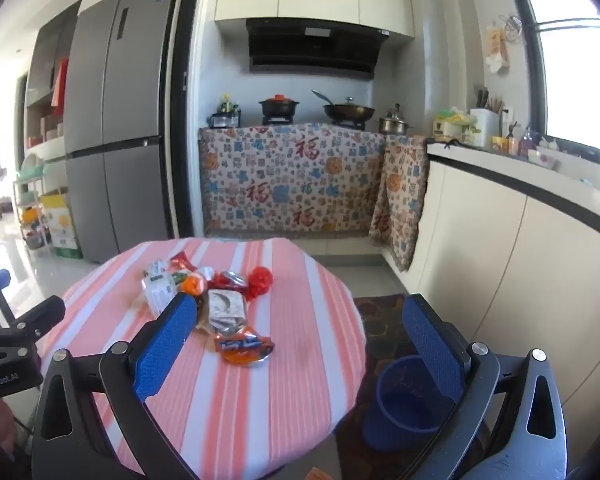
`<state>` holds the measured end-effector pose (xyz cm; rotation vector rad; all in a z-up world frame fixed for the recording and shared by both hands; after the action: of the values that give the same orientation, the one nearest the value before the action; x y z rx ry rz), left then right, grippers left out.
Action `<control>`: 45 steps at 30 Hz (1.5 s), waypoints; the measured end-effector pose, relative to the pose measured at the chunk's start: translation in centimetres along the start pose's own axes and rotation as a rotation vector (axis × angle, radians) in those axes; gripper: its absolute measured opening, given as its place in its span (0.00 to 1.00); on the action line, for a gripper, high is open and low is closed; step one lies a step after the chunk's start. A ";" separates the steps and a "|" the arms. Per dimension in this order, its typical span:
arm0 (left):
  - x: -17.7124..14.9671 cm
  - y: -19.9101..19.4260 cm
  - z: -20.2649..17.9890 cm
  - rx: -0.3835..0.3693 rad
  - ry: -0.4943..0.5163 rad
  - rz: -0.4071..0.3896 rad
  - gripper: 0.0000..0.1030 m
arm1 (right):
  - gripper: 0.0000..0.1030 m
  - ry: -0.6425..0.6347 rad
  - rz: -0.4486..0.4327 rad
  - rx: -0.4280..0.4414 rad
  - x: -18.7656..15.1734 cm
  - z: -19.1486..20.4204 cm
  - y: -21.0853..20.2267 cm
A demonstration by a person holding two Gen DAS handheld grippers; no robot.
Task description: Collect trash
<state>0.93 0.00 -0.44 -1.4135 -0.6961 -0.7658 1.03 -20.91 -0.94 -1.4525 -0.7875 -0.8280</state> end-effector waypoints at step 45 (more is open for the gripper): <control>0.4 -0.4 0.1 -0.019 -0.015 -0.008 1.00 | 1.00 -0.015 -0.020 -0.003 0.1 0.3 -0.6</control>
<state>0.82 0.11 0.13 -1.4356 -0.7080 -0.7701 0.58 -20.55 -0.57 -1.4567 -0.8134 -0.8347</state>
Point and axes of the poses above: each gripper's, at about its wrist camera, not at the fingertips, and y roughly the way its jaws point, z to its left, x to its top, the point moved 1 cm from there along y, roughly the way its jaws point, and after that the axes turned 10 degrees about z, right-handed, at the moved point
